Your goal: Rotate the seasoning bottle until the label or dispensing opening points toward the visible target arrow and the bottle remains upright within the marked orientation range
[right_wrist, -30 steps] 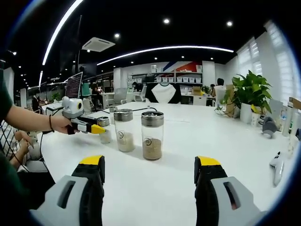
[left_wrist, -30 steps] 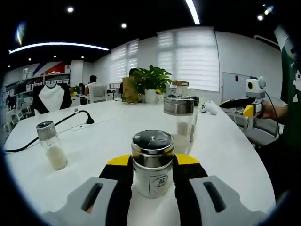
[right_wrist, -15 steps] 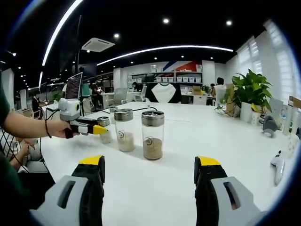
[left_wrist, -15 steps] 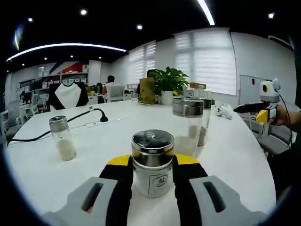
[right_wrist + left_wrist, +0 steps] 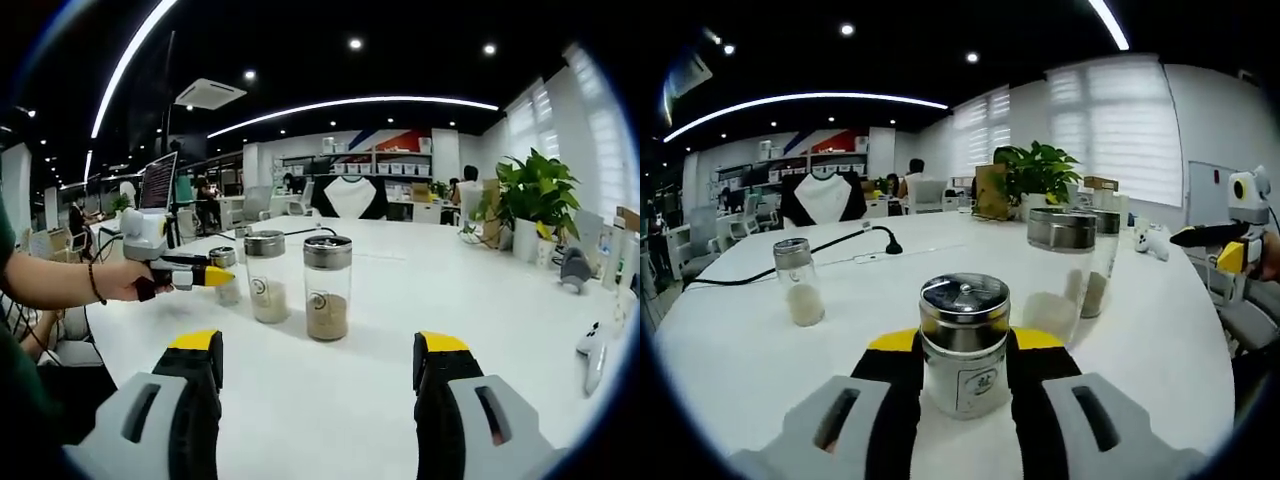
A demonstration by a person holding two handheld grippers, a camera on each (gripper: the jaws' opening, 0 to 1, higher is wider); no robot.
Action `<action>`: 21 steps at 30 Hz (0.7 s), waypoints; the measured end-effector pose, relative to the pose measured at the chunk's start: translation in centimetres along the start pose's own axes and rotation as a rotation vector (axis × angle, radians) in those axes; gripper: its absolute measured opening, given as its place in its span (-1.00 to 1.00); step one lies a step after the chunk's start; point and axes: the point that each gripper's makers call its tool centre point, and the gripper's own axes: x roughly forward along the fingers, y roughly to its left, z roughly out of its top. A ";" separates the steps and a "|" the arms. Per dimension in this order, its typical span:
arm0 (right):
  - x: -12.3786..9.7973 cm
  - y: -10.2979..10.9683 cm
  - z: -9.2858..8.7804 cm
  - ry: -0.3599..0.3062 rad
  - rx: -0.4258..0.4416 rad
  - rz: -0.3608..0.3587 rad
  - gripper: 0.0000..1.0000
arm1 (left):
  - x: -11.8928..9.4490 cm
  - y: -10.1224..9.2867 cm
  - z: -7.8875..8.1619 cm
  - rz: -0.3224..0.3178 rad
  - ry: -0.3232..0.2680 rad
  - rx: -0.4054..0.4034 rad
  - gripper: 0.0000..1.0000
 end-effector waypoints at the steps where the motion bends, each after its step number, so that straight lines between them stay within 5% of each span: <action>1: 0.0 -0.1 -0.1 -0.005 0.003 -0.003 0.58 | 0.0 -0.1 0.0 0.007 -0.003 0.000 -0.32; 7: -0.3 -0.7 -1.0 0.028 -0.002 -0.016 0.59 | -0.1 0.0 -0.1 0.037 -0.009 0.003 -0.32; 21: -0.4 -0.6 -0.2 0.008 0.016 -0.014 0.59 | 0.0 -0.1 -0.2 0.050 -0.009 0.016 -0.33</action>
